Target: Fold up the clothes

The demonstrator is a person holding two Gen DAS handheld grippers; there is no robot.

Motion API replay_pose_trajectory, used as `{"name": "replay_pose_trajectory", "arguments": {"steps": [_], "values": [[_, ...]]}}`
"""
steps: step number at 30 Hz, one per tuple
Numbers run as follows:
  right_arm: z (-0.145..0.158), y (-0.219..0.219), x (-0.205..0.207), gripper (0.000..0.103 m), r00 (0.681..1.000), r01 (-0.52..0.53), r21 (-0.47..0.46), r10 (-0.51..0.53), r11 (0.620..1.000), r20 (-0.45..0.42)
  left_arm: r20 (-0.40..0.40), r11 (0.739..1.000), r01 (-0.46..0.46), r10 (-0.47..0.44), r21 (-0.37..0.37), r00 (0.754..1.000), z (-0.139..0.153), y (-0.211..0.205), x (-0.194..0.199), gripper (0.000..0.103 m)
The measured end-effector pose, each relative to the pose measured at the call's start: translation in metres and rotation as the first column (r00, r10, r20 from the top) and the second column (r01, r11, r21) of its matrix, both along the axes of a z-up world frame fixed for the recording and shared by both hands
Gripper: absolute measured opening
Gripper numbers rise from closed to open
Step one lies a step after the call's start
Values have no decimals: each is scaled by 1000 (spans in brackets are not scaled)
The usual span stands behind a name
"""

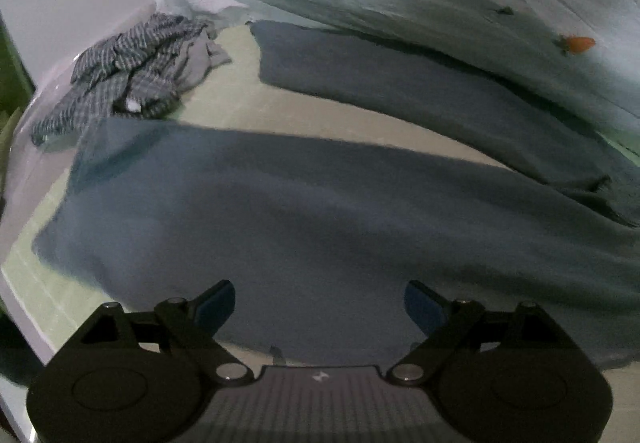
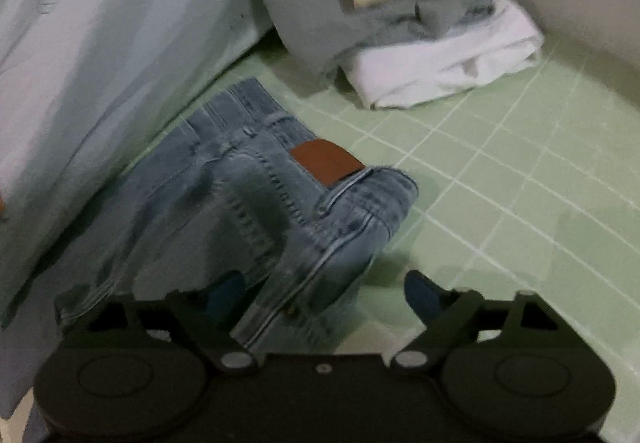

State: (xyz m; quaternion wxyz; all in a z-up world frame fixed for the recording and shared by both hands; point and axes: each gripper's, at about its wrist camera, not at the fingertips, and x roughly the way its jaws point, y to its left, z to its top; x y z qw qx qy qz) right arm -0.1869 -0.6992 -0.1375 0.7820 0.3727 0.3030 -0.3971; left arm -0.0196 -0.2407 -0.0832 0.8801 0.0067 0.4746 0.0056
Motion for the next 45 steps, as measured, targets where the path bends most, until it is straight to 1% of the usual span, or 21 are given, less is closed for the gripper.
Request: {"name": "replay_pose_trajectory", "arguments": {"steps": [1,4,5,6,7,10,13,16,19,20,22,23,24,25,26,27,28,32,35,40,45], "values": [[-3,-4,2,75,1000,-21,0,21,1000,-1,-5,1000,-1,1,4,1000,-2,-9,-7,92],[-9,-10,7,42,993,-112,-14,112,994,-23,-31,1000,5,-5,15,1000,-9,-32,-24,92],[-9,-8,7,35,990,-140,-34,139,990,-27,-41,1000,8,-8,14,999,-11,-38,-29,92],[-8,-5,4,20,986,-166,-66,165,984,-34,-51,1000,12,-12,15,999,-12,-43,-33,92],[-5,0,1,13,980,-195,-98,192,976,-46,-59,1000,21,-20,19,998,-14,-47,-36,92],[1,13,-16,11,969,-245,-175,233,954,-84,-63,999,38,-36,35,997,-14,-55,-42,92],[1,17,-53,11,973,-217,-191,197,957,-118,-54,999,30,-28,32,998,-12,-55,-47,92],[1,15,-89,11,970,-197,-228,155,954,-189,-59,1000,3,-1,26,998,-12,-47,-50,92],[4,9,-109,14,966,-165,-234,108,958,-236,-67,999,-24,26,23,997,-12,-37,-54,92],[5,8,-109,21,964,-159,-239,98,958,-248,-72,999,-33,35,21,997,-13,-34,-55,92],[7,8,-110,32,959,-149,-247,79,957,-271,-91,999,-52,53,14,994,-14,-23,-53,93],[8,7,-110,40,957,-143,-252,69,957,-283,-97,998,-59,60,10,994,-14,-17,-52,93],[12,9,-108,45,955,-127,-273,44,953,-293,-101,998,-67,68,7,993,-14,-11,-50,93],[17,13,-103,64,953,-106,-305,10,947,-302,-99,997,-78,78,8,992,-13,-4,-47,93],[23,18,-98,76,954,-82,-342,-26,936,-299,-96,996,-87,87,13,992,-12,3,-43,93],[30,24,-93,93,955,-56,-382,-62,923,-290,-93,995,-96,97,17,991,-11,11,-38,93],[34,30,-86,97,959,-48,-397,-69,917,-276,-91,994,-106,108,19,990,-10,20,-33,93],[47,55,-59,98,977,-57,-407,-33,912,-211,-77,988,-152,151,-6,986,-6,53,-12,93],[45,76,-32,99,981,-97,-373,25,923,-193,-74,987,-160,159,-11,985,-7,72,8,94],[34,112,20,99,970,-182,-333,113,925,-215,-63,988,-155,153,-19,986,-9,91,47,94],[32,121,62,99,962,-219,-325,146,920,-233,-43,989,-144,143,-33,989,-10,107,92,94]]}}
